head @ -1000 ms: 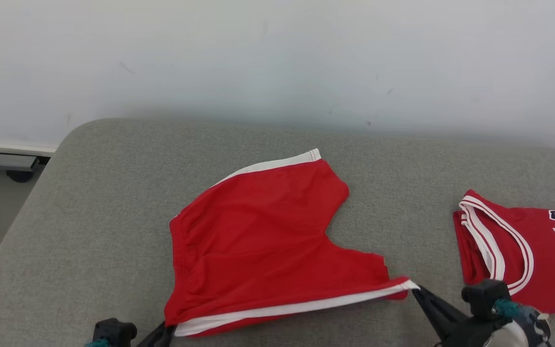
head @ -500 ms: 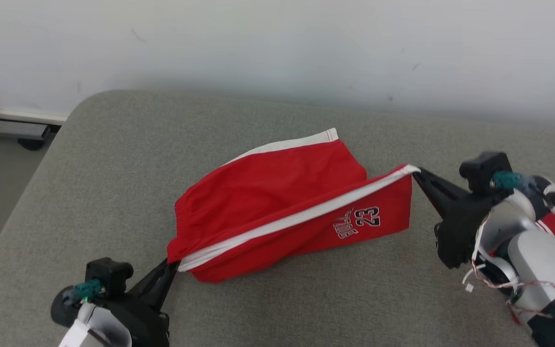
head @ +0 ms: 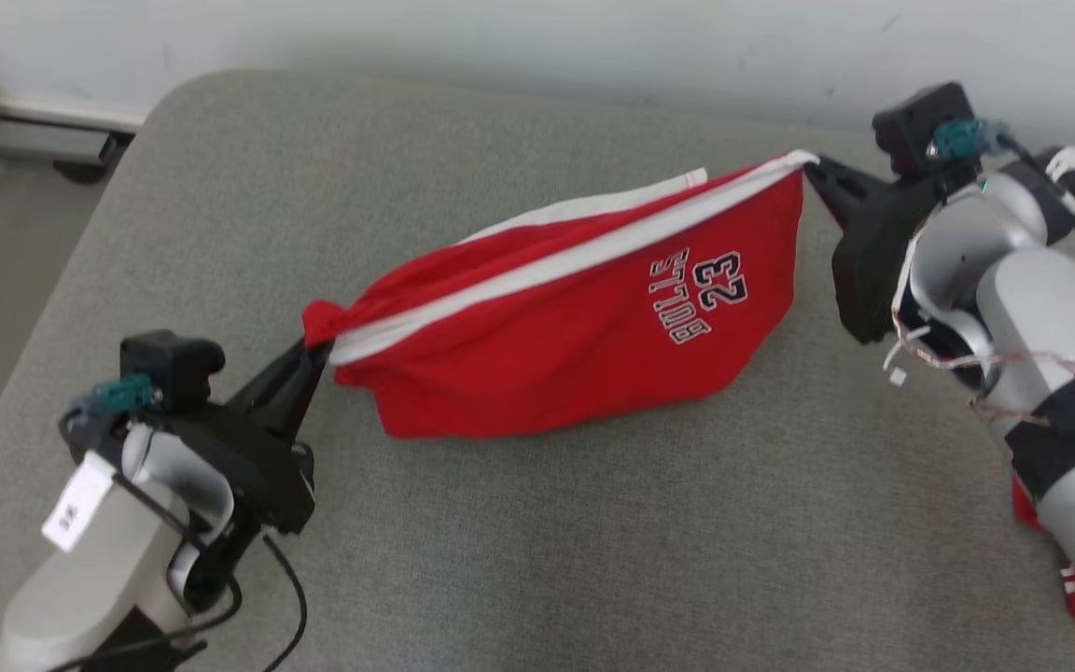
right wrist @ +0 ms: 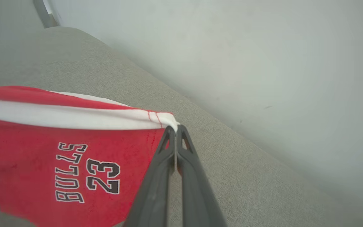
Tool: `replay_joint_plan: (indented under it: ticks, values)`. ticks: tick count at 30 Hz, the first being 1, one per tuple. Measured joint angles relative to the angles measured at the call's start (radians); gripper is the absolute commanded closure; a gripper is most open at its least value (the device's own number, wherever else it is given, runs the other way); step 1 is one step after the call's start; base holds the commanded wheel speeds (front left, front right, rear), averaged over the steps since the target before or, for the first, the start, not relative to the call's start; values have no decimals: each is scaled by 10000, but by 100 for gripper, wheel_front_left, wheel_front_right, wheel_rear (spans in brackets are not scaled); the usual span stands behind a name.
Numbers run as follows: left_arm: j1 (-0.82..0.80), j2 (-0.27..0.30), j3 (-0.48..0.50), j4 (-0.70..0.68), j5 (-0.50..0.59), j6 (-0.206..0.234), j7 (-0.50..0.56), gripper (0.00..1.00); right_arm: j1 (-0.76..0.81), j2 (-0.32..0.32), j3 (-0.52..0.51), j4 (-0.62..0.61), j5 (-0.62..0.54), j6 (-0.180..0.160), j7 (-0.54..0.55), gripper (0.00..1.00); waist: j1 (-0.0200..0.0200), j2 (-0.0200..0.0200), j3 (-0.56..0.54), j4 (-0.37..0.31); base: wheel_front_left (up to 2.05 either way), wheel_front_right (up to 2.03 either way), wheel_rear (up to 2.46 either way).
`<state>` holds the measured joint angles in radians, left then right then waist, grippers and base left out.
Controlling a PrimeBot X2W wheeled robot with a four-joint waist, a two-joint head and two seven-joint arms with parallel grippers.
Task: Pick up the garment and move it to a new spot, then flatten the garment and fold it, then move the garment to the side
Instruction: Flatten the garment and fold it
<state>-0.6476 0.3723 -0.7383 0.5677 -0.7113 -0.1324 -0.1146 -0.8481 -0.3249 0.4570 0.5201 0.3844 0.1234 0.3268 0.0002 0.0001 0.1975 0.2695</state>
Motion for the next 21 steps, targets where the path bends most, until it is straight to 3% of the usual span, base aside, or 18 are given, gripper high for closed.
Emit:
replay_joint_plan:
  ticks: [11,21]
  values:
    - [-1552,-324,-244,711,-740,0,224,100,-2071,468,343,1793,-261,13,36,100,0,1,1216,396,0,0,0]
    - [-2656,-593,-512,1611,-1235,0,180,100,-2953,924,631,3340,-435,13,-470,100,0,1,2055,650,0,0,0]
